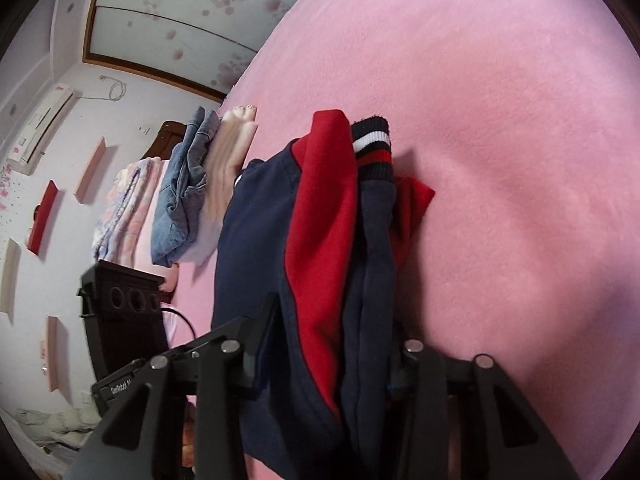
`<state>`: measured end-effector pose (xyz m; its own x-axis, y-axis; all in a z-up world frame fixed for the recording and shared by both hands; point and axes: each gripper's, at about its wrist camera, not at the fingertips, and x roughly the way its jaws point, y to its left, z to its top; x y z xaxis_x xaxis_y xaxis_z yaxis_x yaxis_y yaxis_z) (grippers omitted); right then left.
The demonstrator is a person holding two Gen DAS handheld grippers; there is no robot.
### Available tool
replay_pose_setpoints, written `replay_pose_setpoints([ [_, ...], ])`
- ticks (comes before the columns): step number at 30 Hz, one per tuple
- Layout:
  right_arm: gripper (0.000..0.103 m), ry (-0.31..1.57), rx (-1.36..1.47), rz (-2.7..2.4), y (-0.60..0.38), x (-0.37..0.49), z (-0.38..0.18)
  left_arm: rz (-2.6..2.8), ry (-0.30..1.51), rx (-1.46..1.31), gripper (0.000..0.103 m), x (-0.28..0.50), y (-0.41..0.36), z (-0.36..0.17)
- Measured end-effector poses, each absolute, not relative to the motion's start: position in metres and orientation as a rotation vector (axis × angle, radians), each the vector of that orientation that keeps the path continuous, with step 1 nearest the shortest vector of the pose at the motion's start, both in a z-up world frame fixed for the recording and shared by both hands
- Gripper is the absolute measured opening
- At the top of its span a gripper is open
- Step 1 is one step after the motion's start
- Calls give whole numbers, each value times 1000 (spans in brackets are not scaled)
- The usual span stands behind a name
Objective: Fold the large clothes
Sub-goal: 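Grasp the folded jacket with the right gripper and lift it, then lower the jacket onto the jeans stack and open the right gripper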
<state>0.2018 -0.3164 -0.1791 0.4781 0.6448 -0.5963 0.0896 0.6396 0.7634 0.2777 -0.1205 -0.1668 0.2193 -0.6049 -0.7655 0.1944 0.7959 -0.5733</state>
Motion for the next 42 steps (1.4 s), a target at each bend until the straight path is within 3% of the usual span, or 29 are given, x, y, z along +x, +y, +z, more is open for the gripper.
replay_pose_setpoints([
  [3, 35, 1017, 803, 360, -311, 196, -168, -562, 1201, -351, 53, 270, -123, -152],
  [15, 32, 982, 749, 355, -268, 151, -115, -557, 1155, -292, 53, 228, -93, -83],
  [25, 32, 976, 719, 450, -182, 147, -62, -521, 1140, -357, 54, 213, 10, -24],
  [33, 32, 948, 715, 546, -106, 203, -18, -484, 1057, -301, 54, 268, 88, 39],
  [42, 32, 866, 642, 589, -53, 326, 31, -522, 957, -258, 55, 399, 141, 82],
])
